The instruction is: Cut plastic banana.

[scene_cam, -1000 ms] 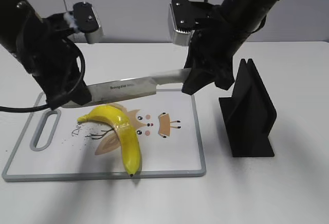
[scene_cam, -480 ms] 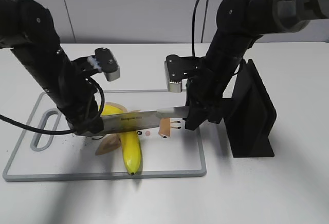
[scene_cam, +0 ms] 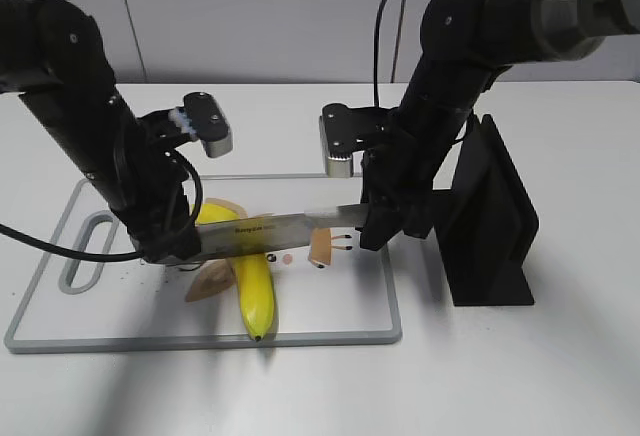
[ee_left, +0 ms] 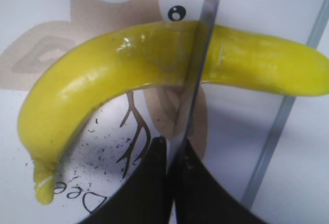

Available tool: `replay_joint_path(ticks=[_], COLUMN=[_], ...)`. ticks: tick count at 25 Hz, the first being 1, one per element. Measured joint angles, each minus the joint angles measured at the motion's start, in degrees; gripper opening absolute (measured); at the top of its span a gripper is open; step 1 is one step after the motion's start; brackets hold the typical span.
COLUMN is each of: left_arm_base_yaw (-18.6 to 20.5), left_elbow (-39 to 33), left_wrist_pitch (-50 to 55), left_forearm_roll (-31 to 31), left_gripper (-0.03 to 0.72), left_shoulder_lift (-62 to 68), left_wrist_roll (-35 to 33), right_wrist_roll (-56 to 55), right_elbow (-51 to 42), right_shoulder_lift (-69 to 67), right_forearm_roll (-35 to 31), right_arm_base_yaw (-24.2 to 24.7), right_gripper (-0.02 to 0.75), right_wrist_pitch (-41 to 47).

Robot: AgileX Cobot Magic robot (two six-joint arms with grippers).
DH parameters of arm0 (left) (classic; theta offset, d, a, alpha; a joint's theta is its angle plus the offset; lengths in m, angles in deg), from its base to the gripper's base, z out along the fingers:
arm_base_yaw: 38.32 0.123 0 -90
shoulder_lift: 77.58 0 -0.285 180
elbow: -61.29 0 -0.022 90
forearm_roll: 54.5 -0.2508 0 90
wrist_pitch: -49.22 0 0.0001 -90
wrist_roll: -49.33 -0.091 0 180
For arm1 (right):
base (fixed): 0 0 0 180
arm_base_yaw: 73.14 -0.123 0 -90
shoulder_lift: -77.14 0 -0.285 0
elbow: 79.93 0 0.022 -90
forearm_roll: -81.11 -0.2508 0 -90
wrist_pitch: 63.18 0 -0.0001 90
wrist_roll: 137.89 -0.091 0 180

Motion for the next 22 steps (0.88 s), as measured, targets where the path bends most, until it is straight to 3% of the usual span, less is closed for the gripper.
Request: replay_joint_path(ticks=[15,22], left_arm_base_yaw=[-0.55,-0.55], left_elbow=[-1.10,-1.16], left_wrist_pitch=[6.82,6.83], left_forearm_roll=[-2.29,-3.10], left_gripper=[0.000,0.000], left_shoulder_lift=[-21.55,-24.07], left_wrist_roll=[0.91,0.91], right_wrist_roll=[-3.05,-3.05], right_elbow=[-0.62,-0.56], right_shoulder_lift=[17.70,18.54], right_forearm_roll=[-1.05,-2.46], right_arm_base_yaw=[-0.95,-0.95], right_gripper=[0.195,0.197], right_wrist_pitch=[5.45,5.64])
